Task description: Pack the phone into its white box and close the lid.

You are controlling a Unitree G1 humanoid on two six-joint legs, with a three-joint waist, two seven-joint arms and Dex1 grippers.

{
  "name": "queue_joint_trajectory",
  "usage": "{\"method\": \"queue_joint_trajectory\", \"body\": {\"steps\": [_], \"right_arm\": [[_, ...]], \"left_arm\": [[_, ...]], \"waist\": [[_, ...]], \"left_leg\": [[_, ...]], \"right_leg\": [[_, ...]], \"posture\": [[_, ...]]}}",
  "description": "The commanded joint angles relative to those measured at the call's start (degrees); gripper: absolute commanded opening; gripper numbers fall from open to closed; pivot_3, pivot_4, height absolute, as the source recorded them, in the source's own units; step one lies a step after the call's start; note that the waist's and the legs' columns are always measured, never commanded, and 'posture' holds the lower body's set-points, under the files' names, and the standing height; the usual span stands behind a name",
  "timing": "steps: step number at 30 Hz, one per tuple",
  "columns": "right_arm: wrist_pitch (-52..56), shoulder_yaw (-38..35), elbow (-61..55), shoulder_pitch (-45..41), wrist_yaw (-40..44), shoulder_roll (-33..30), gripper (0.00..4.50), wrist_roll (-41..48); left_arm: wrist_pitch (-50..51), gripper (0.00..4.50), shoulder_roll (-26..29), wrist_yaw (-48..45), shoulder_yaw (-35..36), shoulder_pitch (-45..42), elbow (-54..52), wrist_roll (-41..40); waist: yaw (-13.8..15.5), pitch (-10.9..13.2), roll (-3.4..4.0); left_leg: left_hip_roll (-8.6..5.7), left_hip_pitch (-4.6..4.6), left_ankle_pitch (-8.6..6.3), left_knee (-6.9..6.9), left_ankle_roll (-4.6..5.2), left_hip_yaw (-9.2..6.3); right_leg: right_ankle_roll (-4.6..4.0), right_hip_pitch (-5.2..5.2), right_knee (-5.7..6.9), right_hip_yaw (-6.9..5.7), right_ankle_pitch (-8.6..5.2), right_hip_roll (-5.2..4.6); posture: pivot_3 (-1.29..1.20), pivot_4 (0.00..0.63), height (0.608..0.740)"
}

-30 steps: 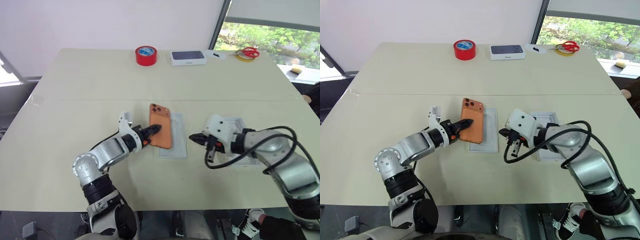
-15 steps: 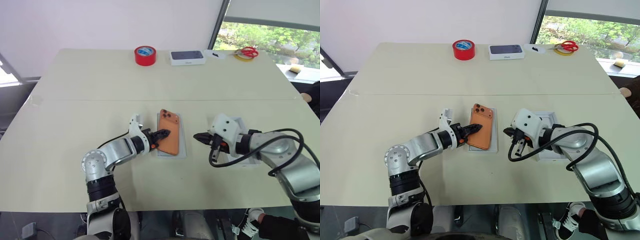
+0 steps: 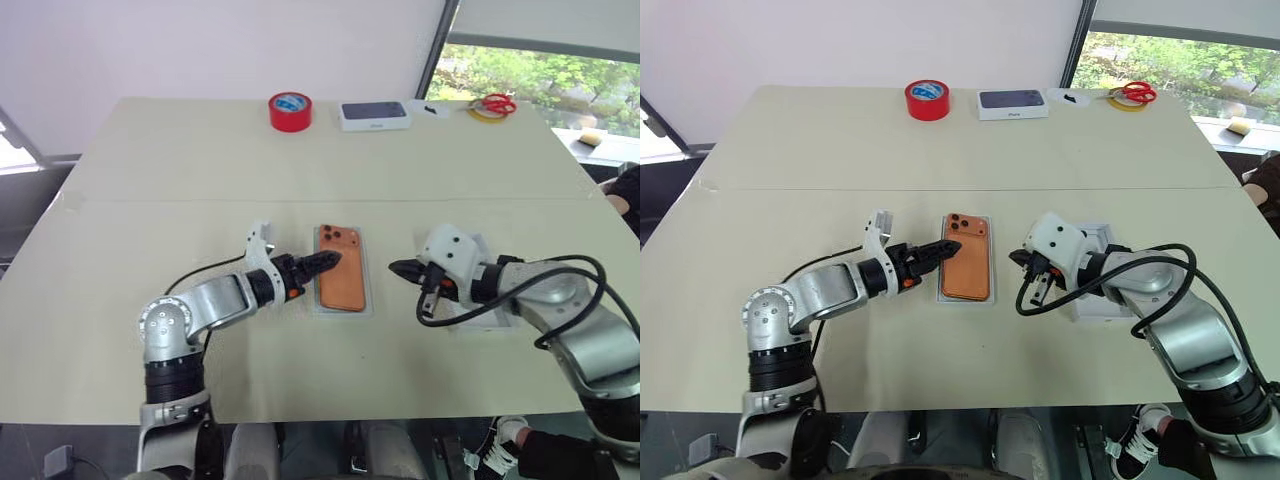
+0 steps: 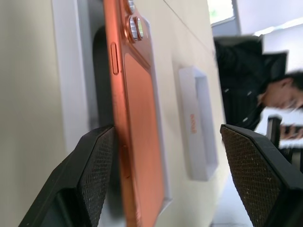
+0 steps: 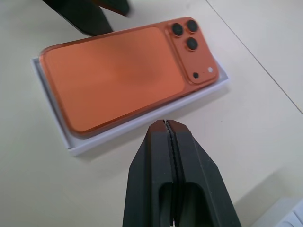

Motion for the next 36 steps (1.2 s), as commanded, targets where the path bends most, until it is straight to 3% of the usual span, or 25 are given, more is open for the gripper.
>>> {"method": "queue_joint_trajectory", "body": {"steps": [1,5,8,9,11,13,15,17,28,36], "right_arm": [[-1.8,0.2,0.2,-1.4,-0.4,0.0,0.0,-0.4],[-2.6,0.8,1.0,-1.8,-0.5,0.1,0.0,-0.6],[-2.7,1.4,1.8,-2.5,-0.9,0.5,0.0,-1.0],[-2.4,1.8,2.4,-2.9,-1.4,0.5,0.0,-1.5],[-1.0,3.0,4.0,-3.7,-3.0,0.6,0.0,-3.0],[1.5,4.3,5.9,-4.5,-4.8,1.4,0.0,-4.0],[3.2,5.4,6.7,-5.2,-5.6,2.1,0.0,-4.5],[4.6,7.3,7.8,-6.3,-7.2,3.3,0.0,-6.0],[8.7,14.5,10.5,-11.1,-11.0,9.6,0.0,-9.6],[8.5,16.8,9.3,-11.1,-9.8,10.2,0.0,-10.2]], "left_arm": [[0.8,3.67,5.3,-4.7,-2.9,-0.4,-4.6,-0.9],[-0.4,3.67,11.5,-9.6,-4.1,-0.8,-6.1,1.1],[-3.5,3.67,16.1,-15.7,-4.3,-1.2,-7.0,8.0],[-5.7,3.45,19.2,-18.9,-6.2,-1.3,-8.1,13.6],[-9.7,2.78,24.9,-25.2,-10.9,-1.3,-9.9,23.6],[-13.7,1.79,28.3,-30.6,-14.7,-1.2,-10.7,30.7],[-15.5,0.63,28.9,-33.5,-16.4,-1.4,-9.6,34.2],[-16.5,0.04,28.0,-35.9,-18.3,-2.1,-8.5,37.3],[-16.1,0.04,23.8,-45.3,-30.5,-6.2,-4.7,51.1],[-16.6,0.04,18.6,-51.3,-34.9,-9.0,-2.0,57.0]], "waist": [[0.0,0.0,0.01],[0.0,0.0,0.03],[0.0,0.0,0.03],[0.0,0.0,0.05],[0.0,0.0,0.05],[0.0,0.0,0.08],[0.1,0.0,0.08],[0.2,0.0,0.08],[-0.1,0.0,0.1],[0.1,0.0,0.1]], "left_leg": [[0.0,0.0,0.0,0.0,0.0,0.01],[0.0,0.01,0.0,0.0,0.0,0.02],[0.0,0.01,0.0,-0.01,0.0,0.03],[0.0,0.01,0.0,-0.02,-0.01,0.07],[0.01,0.0,0.0,-0.03,-0.01,0.11],[0.01,0.0,0.0,-0.04,-0.02,0.17],[0.01,0.0,0.0,-0.05,-0.02,0.21],[0.01,-0.07,0.0,-0.04,-0.02,0.19],[0.03,-0.08,0.0,-0.05,-0.01,0.21],[0.02,-0.08,0.0,0.02,0.0,0.21]], "right_leg": [[0.0,0.0,0.0,0.0,0.0,0.0],[0.0,0.0,0.0,0.0,0.0,-0.01],[0.0,-0.02,0.0,0.0,0.0,0.0],[-0.01,-0.01,0.0,-0.01,0.0,0.01],[-0.01,-0.04,0.0,-0.01,-0.01,0.02],[-0.02,-0.07,0.0,-0.01,0.0,0.01],[-0.02,-0.08,0.0,0.0,-0.01,-0.01],[-0.02,-0.12,-0.01,-0.01,-0.01,-0.02],[-0.01,-0.16,0.01,0.0,0.0,0.02],[-0.01,-0.12,0.02,0.0,0.0,0.0]], "posture": [[0.0,0.15,0.73],[0.0,0.15,0.73],[0.0,0.15,0.73],[0.0,0.15,0.73],[0.0,0.15,0.73],[0.0,0.15,0.73],[0.0,0.15,0.73],[0.0,0.15,0.73],[0.0,0.15,0.73],[0.0,0.15,0.73]]}}
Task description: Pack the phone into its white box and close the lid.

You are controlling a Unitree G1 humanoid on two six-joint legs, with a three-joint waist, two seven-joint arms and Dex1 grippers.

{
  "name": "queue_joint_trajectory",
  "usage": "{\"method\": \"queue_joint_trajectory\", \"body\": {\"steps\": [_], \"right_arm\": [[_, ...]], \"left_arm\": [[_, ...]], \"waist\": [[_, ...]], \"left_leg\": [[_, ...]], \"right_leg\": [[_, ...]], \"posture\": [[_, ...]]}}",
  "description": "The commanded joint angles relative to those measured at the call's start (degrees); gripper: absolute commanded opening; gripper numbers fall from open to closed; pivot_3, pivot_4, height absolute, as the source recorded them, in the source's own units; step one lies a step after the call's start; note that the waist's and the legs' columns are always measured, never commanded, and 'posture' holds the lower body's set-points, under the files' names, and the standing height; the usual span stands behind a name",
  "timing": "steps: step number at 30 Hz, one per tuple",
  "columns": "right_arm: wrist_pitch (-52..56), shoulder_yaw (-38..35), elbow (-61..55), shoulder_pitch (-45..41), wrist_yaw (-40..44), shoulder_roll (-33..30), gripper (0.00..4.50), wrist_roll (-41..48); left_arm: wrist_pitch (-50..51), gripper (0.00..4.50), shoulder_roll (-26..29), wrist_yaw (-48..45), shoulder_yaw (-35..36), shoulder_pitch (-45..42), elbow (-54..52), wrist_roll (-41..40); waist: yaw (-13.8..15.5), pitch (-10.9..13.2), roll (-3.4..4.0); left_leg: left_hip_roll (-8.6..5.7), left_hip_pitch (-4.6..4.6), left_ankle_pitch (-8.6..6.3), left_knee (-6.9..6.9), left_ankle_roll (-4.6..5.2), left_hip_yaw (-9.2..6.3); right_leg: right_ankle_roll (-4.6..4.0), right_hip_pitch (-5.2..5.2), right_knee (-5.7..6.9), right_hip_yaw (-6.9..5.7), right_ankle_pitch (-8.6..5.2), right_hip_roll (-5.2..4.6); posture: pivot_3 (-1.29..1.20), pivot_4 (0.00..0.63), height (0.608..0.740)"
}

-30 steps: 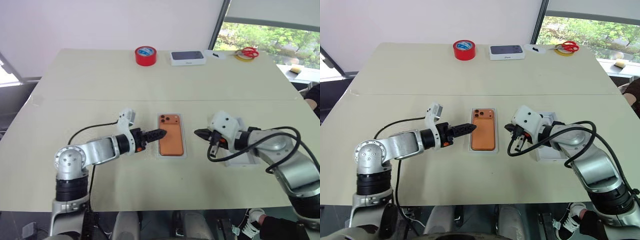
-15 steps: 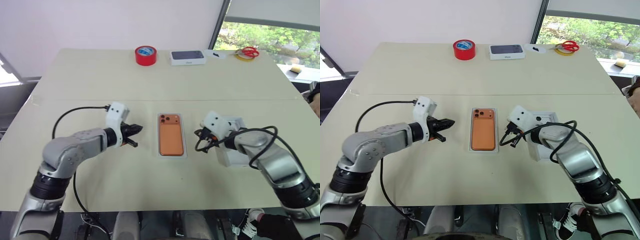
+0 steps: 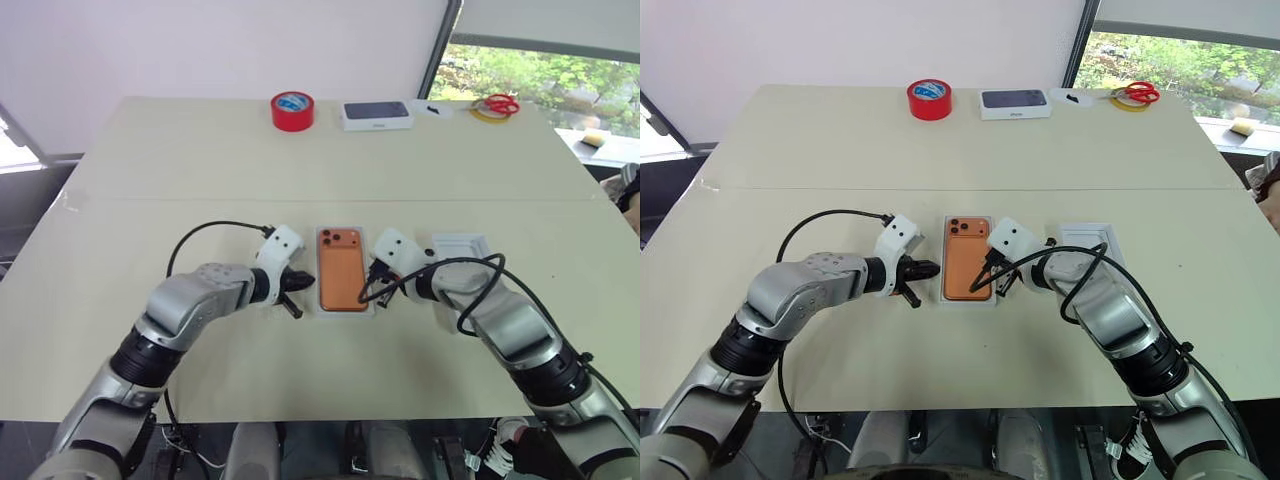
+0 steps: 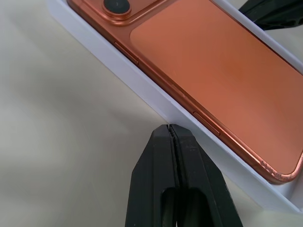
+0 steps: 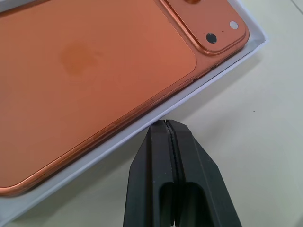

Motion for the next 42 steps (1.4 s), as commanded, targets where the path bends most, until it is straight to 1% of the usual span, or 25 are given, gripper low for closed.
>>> {"method": "queue_joint_trajectory", "body": {"steps": [1,4,10,15,21,24,27,33,37,42], "right_arm": [[-0.8,0.3,-2.7,-0.7,1.3,-0.4,0.0,0.1],[-0.8,-0.3,-3.7,0.5,2.2,-2.0,0.0,0.1],[-1.6,-4.0,-8.2,5.1,5.7,-8.2,0.0,1.5],[-0.1,-8.3,-13.4,11.9,7.3,-12.7,0.0,2.8],[0.9,-11.0,-18.3,19.7,7.4,-14.8,0.0,3.6],[1.6,-12.0,-20.0,21.4,6.7,-14.9,0.0,4.0],[1.7,-13.4,-20.1,20.8,5.9,-14.5,0.0,4.4],[2.4,-18.3,-18.1,14.8,5.6,-13.5,0.0,7.0],[1.7,-17.6,-12.4,11.0,4.1,-14.1,0.0,5.3],[-2.5,-14.0,-2.7,7.9,3.3,-14.6,0.0,1.8]], "left_arm": [[-0.9,0.04,-3.5,-3.4,-1.8,-2.1,0.1,1.2],[0.3,0.04,-6.7,-5.7,-1.8,-3.7,1.3,0.9],[1.2,0.04,-13.4,-9.5,-4.9,-6.6,4.7,2.6],[0.7,0.04,-17.7,-11.4,-7.8,-7.5,6.7,5.0],[0.1,0.04,-20.4,-12.8,-8.8,-7.4,8.9,7.5],[-0.1,0.04,-20.7,-13.2,-8.0,-7.9,10.2,8.4],[-0.2,0.04,-20.2,-13.9,-7.3,-8.0,10.4,8.8],[0.4,0.04,-18.7,-14.0,-4.8,-7.5,9.3,9.2],[1.4,0.04,-18.2,-13.7,-3.1,-6.8,7.8,8.7],[1.8,0.04,-18.0,-13.2,-2.3,-6.5,7.0,8.8]], "waist": [[0.1,0.0,0.0],[0.1,0.0,0.0],[1.1,0.0,0.01],[1.5,0.0,0.02],[1.4,0.0,0.04],[1.5,0.0,0.05],[1.5,0.0,0.05],[1.2,0.0,0.08],[1.2,0.0,0.08],[1.3,0.0,0.08]], "left_leg": [[-0.01,0.0,0.0,0.0,0.0,0.0],[-0.01,0.0,0.0,0.0,0.0,-0.01],[-0.03,-0.01,-0.03,0.04,0.06,0.01],[-0.03,-0.01,-0.03,0.04,0.06,0.0],[-0.03,0.03,-0.04,0.06,0.07,-0.07],[-0.04,0.05,-0.06,0.15,0.1,-0.1],[-0.04,0.05,-0.1,0.23,0.16,-0.12],[-0.03,0.02,-0.09,0.22,0.16,-0.15],[-0.01,0.02,-0.09,0.16,0.16,-0.12],[-0.02,0.01,-0.09,0.18,0.16,-0.04]], "right_leg": [[0.0,0.0,0.0,0.0,0.0,-0.01],[0.0,0.01,0.01,-0.01,0.0,0.0],[0.02,0.02,0.0,0.0,-0.01,-0.02],[0.02,0.02,0.0,0.0,-0.01,-0.02],[0.02,0.1,-0.01,-0.01,-0.01,-0.01],[0.02,0.19,-0.01,-0.02,-0.01,-0.02],[0.01,0.22,-0.01,-0.03,-0.01,-0.05],[0.01,0.14,0.01,-0.02,-0.01,-0.04],[0.01,0.11,0.02,-0.02,-0.01,-0.01],[0.02,0.11,0.02,-0.01,-0.01,-0.02]], "posture": [[0.0,0.15,0.73],[0.0,0.15,0.73],[0.0,0.15,0.73],[0.0,0.15,0.73],[0.0,0.15,0.73],[0.0,0.15,0.73],[0.0,0.15,0.73],[0.0,0.15,0.73],[0.0,0.15,0.73],[0.0,0.15,0.73]]}}
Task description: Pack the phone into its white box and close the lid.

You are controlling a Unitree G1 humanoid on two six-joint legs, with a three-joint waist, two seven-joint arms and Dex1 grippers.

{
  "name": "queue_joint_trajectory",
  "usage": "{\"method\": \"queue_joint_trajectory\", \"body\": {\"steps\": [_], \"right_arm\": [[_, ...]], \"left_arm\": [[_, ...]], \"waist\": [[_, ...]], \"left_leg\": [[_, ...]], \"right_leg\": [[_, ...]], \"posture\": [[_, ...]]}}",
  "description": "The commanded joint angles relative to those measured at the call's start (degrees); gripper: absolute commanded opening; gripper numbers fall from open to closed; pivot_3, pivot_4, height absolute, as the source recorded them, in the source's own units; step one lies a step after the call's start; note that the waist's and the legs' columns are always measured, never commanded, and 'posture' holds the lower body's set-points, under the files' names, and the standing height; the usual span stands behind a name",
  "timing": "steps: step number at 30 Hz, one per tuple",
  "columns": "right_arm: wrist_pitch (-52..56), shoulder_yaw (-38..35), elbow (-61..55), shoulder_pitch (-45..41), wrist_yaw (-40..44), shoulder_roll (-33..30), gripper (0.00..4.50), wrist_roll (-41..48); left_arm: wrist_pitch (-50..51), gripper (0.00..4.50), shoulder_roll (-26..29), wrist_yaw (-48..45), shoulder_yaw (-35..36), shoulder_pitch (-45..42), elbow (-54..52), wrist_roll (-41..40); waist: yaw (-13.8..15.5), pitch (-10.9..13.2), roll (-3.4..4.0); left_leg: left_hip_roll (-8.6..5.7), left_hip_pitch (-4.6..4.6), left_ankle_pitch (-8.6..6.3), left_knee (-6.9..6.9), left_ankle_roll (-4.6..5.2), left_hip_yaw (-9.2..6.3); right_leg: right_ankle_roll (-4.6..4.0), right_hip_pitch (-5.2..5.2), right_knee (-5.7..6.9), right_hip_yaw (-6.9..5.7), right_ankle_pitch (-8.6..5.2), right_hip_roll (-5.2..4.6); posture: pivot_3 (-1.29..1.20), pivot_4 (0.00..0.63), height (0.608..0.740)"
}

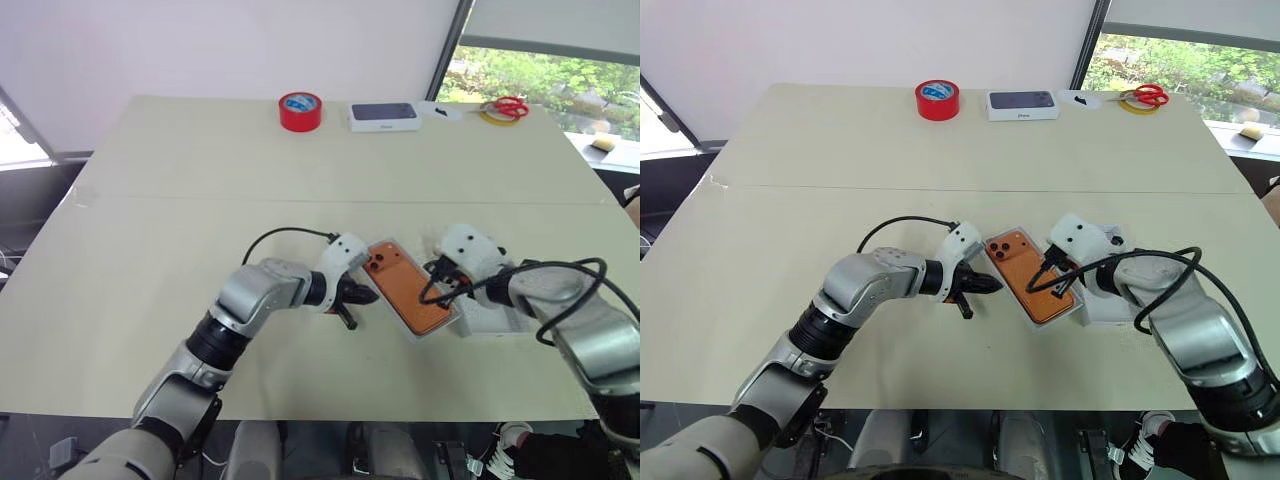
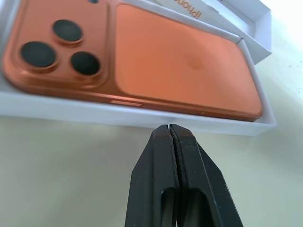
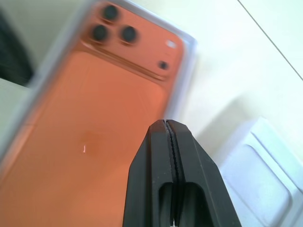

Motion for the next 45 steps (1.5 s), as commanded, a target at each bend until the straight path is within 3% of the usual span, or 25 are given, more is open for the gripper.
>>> {"method": "queue_joint_trajectory", "body": {"steps": [1,11,22,35,45], "right_arm": [[-3.6,2.0,4.3,-1.5,-0.2,-1.0,0.0,-2.5],[-7.1,5.3,3.5,1.3,5.1,-1.9,0.0,-1.8],[-5.2,4.4,-0.4,4.6,4.8,-2.3,0.0,-1.7],[3.0,-0.1,-13.7,13.6,4.0,-2.9,0.0,0.5],[4.7,-4.1,-14.2,17.6,2.3,-3.2,0.0,0.6]], "left_arm": [[0.0,0.04,-0.6,0.3,1.3,-0.1,-2.2,-0.2],[-0.1,0.04,0.3,0.4,-0.5,0.0,-1.9,1.3],[-1.3,0.04,4.0,-2.5,-3.9,-0.2,-2.3,3.0],[-6.4,0.04,-2.9,-4.1,-5.4,-3.7,5.1,6.4],[-7.9,0.04,-4.8,-7.8,-6.9,-4.5,6.5,8.0]], "waist": [[0.0,0.0,0.0],[0.0,0.0,0.02],[-0.1,0.0,0.03],[0.0,-0.1,0.08],[0.2,-0.1,0.08]], "left_leg": [[0.0,0.0,0.0,0.0,0.0,0.0],[0.0,0.01,0.02,-0.02,-0.03,0.01],[0.02,0.04,0.02,-0.01,-0.03,0.0],[0.01,0.03,-0.02,0.13,0.03,-0.07],[0.0,0.01,-0.03,0.15,0.05,-0.08]], "right_leg": [[0.0,0.0,0.0,0.0,0.0,0.0],[0.01,0.0,0.01,0.0,0.0,0.02],[0.01,0.01,0.02,0.0,0.0,0.04],[0.01,0.12,0.02,-0.02,0.0,0.02],[0.01,0.11,0.02,-0.02,-0.01,0.01]], "posture": [[0.0,0.15,0.73],[0.0,0.15,0.73],[0.0,0.15,0.73],[0.0,0.15,0.73],[0.0,0.15,0.73]]}}
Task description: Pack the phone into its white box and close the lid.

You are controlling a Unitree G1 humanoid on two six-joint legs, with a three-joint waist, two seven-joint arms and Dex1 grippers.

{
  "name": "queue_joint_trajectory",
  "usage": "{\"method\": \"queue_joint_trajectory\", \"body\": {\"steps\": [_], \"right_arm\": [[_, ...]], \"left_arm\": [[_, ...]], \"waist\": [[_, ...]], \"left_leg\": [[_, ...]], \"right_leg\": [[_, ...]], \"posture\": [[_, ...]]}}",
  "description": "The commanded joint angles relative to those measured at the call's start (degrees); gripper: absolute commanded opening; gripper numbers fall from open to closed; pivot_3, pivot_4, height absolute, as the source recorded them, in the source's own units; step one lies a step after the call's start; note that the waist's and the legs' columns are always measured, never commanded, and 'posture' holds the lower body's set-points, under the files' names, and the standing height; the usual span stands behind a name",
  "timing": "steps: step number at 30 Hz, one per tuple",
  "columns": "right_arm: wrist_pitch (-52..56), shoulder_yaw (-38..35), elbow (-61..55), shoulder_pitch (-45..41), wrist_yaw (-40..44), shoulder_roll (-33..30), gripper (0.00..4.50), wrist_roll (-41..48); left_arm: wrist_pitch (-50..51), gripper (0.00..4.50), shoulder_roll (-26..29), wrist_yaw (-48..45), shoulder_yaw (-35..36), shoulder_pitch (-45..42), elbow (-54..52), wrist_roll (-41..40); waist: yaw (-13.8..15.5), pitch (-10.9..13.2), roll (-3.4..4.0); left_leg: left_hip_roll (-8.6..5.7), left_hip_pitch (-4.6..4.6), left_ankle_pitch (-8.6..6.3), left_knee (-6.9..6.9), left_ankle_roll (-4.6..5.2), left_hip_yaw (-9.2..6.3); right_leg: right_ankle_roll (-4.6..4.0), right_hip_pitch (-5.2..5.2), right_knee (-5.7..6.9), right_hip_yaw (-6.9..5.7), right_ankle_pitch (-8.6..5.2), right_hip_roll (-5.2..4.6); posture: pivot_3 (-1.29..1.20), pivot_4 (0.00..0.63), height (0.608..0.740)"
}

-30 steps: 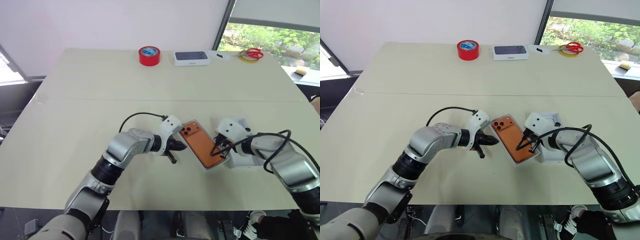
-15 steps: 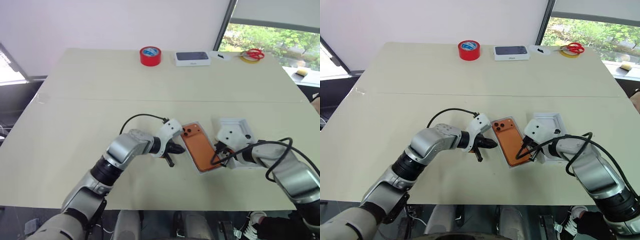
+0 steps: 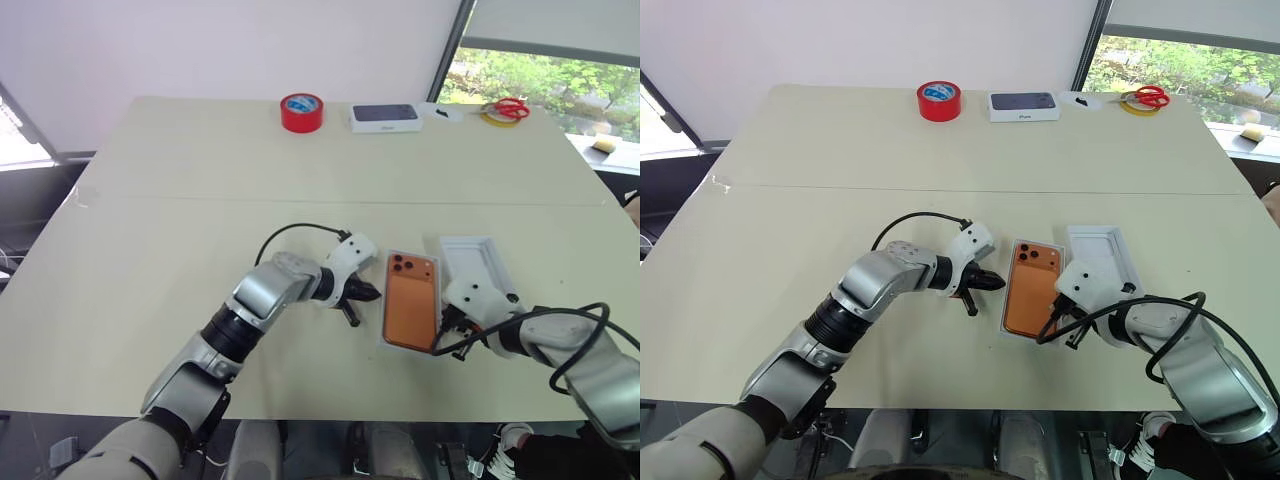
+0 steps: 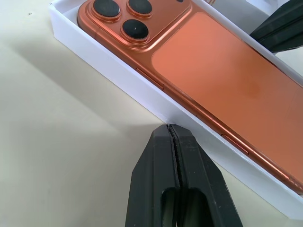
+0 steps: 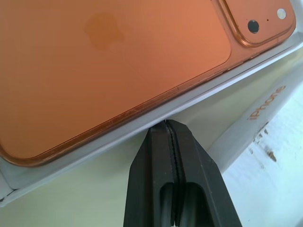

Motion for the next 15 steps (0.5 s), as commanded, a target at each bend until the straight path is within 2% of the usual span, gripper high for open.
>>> {"method": "queue_joint_trajectory", "body": {"steps": [1,15], "right_arm": [[-0.5,-0.9,-1.0,0.6,-0.3,-0.1,0.0,1.0],[-4.2,-0.7,5.6,-1.6,-0.8,-0.5,0.0,0.4]], "left_arm": [[-1.0,0.04,-2.6,-2.5,-2.0,-1.0,-1.2,-0.7],[-0.2,0.04,-4.5,-2.4,-2.3,-0.6,-1.0,0.8]], "waist": [[0.0,0.0,0.0],[0.0,0.0,0.0]], "left_leg": [[0.0,0.0,0.0,0.0,0.0,0.0],[0.0,0.01,0.0,0.03,0.01,0.0]], "right_leg": [[0.0,0.0,0.0,0.0,0.0,0.0],[0.0,0.03,0.0,0.0,0.0,0.0]], "posture": [[0.0,0.15,0.73],[0.0,0.15,0.73]]}}
